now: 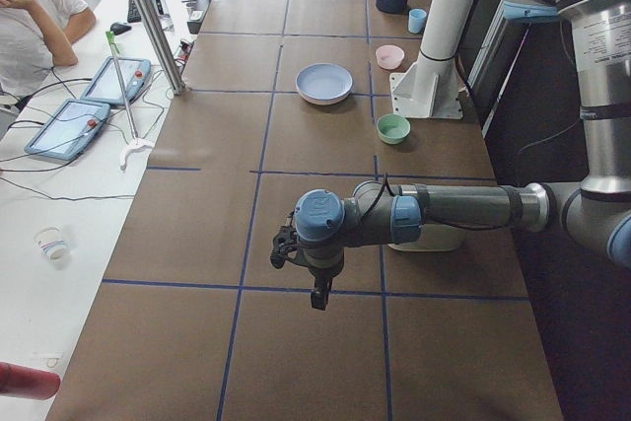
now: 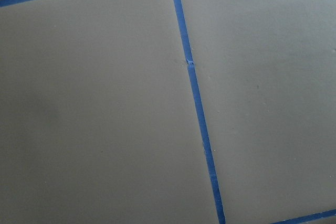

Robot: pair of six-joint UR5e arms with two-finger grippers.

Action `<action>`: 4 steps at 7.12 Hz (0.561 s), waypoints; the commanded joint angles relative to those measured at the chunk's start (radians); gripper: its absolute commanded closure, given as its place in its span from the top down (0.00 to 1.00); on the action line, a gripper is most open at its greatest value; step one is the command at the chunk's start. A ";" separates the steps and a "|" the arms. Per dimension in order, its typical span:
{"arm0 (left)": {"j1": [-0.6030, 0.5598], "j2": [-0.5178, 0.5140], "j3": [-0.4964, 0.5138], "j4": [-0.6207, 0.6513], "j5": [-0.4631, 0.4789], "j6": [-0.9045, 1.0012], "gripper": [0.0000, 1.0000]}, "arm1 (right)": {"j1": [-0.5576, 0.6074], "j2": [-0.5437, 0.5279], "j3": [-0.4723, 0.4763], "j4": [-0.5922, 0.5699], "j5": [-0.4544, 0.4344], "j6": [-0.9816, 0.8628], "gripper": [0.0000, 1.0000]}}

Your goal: Stack three plates with pink and blue

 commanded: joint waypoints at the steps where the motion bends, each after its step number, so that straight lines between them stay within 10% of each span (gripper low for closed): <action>1: 0.000 0.002 0.002 0.002 0.001 0.000 1.00 | 0.000 0.000 -0.001 0.000 0.001 -0.001 1.00; 4: 0.000 0.003 0.018 0.005 0.003 -0.002 1.00 | 0.000 0.000 -0.002 0.000 0.001 -0.001 1.00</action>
